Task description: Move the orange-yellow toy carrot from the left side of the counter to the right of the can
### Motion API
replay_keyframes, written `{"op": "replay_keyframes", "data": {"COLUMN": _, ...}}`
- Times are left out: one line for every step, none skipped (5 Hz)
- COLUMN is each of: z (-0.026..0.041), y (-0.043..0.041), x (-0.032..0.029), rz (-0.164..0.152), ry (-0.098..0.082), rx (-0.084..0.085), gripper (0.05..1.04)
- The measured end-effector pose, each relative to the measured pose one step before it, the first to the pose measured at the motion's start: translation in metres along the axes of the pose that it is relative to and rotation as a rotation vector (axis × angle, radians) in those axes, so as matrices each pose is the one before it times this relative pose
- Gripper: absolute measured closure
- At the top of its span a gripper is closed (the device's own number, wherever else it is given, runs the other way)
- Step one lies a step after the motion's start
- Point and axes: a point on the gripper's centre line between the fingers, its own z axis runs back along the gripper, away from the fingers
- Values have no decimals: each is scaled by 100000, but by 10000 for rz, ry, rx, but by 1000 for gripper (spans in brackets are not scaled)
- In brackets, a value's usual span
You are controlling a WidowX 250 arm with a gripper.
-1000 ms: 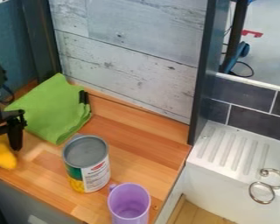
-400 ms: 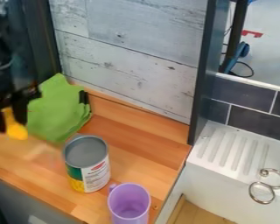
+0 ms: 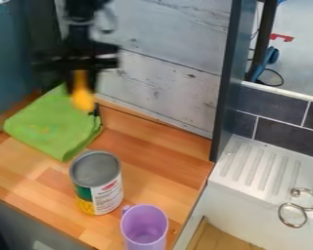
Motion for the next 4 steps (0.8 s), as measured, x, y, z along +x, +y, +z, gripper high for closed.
{"op": "replay_keyframes", "data": {"z": -802, "y": -5986, "x": -113, "rz": -2430, "ry": 435, "rx": -802, "gripper": 726}}
{"op": "replay_keyframes", "data": {"z": -649, "y": -3221, "x": -843, "rz": -1395, "ry": 369, "rx": -300, "gripper": 726}}
{"op": "replay_keyframes", "data": {"z": -1084, "y": -1554, "x": -1598, "rz": -639, "ry": 327, "rx": -209, "gripper": 726}}
{"op": "replay_keyframes", "data": {"z": -1995, "y": -551, "x": -2173, "rz": 19, "ry": 619, "rx": -487, "gripper": 726}}
